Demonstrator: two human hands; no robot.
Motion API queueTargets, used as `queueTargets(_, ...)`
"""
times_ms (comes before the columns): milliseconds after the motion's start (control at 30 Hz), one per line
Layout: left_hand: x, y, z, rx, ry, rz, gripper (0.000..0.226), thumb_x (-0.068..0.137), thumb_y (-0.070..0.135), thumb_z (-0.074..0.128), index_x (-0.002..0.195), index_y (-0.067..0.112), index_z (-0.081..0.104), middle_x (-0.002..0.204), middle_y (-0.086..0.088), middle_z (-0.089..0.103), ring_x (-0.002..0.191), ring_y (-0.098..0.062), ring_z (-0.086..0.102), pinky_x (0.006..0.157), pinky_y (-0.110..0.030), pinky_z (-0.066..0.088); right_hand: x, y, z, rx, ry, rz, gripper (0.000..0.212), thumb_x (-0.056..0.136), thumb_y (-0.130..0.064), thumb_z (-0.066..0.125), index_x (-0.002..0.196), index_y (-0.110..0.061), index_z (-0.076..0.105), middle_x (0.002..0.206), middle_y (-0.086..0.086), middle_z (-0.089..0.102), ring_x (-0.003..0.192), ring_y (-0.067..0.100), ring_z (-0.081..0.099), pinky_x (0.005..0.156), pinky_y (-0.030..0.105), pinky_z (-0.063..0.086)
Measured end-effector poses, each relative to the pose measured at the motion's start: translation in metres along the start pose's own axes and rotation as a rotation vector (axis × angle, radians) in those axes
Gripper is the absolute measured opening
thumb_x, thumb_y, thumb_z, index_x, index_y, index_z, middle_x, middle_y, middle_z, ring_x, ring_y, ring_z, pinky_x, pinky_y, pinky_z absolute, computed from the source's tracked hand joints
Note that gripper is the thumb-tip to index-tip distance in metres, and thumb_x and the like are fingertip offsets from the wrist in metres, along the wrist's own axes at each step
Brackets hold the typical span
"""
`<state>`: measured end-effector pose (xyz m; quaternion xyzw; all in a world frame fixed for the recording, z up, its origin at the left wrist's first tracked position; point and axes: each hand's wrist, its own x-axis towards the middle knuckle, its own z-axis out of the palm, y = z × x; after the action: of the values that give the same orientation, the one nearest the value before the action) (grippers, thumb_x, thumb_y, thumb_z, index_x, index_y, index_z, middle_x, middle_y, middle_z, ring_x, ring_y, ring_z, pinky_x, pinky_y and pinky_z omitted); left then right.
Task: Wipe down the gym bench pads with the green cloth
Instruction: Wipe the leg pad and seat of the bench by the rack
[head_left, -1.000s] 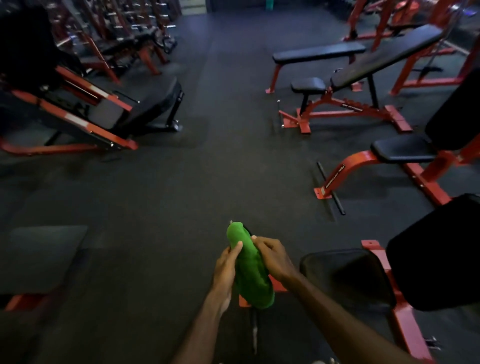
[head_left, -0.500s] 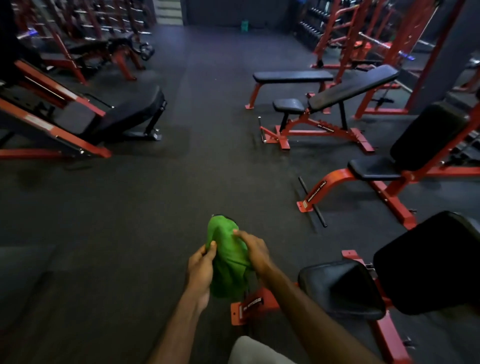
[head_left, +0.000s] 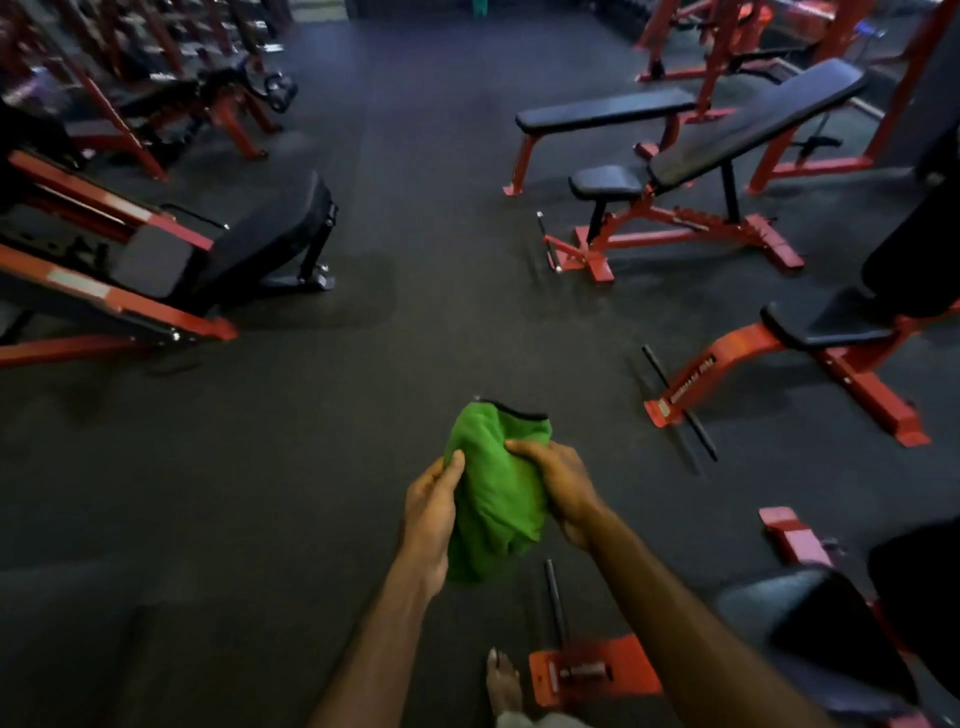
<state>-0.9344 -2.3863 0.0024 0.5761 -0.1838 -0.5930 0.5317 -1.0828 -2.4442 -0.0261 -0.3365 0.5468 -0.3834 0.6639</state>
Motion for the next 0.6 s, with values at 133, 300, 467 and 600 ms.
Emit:
queueTargets(133, 0.052, 0.056, 0.016, 0.077, -0.105, -0.025, 0.028, 0.103, 0.030, 0.059, 0.119, 0.011, 0.074, 0.113, -0.010, 0.078, 0.105, -0.021, 0.075, 0.085, -0.032, 0.060, 0.052, -0.045, 0.022, -0.094, 0.047, -0.114, 0.016, 0.086, -0.024, 0.083, 0.099, -0.015, 0.080, 0.094, 0.002, 0.081, 0.097, 0.023, 0.076, 0.088, 0.041, 0.062)
queueTargets(300, 0.093, 0.097, 0.034, 0.159, -0.064, -0.009, 0.026, 0.099, 0.032, 0.066, 0.106, 0.009, 0.077, 0.098, -0.011, 0.080, 0.091, -0.022, 0.078, 0.068, -0.027, 0.060, 0.080, -0.078, 0.032, -0.176, 0.077, -0.236, 0.019, 0.089, -0.036, 0.081, 0.096, -0.019, 0.080, 0.089, -0.003, 0.080, 0.087, 0.014, 0.077, 0.081, 0.038, 0.063)
queueTargets(467, 0.175, 0.120, 0.072, 0.152, -0.063, 0.101, 0.026, 0.103, 0.030, 0.060, 0.106, 0.011, 0.077, 0.101, -0.010, 0.080, 0.094, -0.023, 0.077, 0.075, -0.032, 0.059, 0.130, -0.125, 0.015, -0.147, 0.156, -0.263, 0.027, 0.089, -0.038, 0.080, 0.092, -0.011, 0.081, 0.085, 0.005, 0.080, 0.082, 0.019, 0.077, 0.070, 0.033, 0.060)
queueTargets(600, 0.233, 0.134, 0.104, 0.208, -0.216, 0.097, 0.028, 0.105, 0.031, 0.057, 0.110, 0.011, 0.076, 0.103, -0.008, 0.080, 0.097, -0.022, 0.076, 0.078, -0.034, 0.061, 0.176, -0.145, -0.003, -0.138, 0.245, -0.245, 0.031, 0.090, -0.040, 0.079, 0.092, -0.009, 0.081, 0.086, 0.009, 0.080, 0.086, 0.026, 0.077, 0.075, 0.040, 0.062)
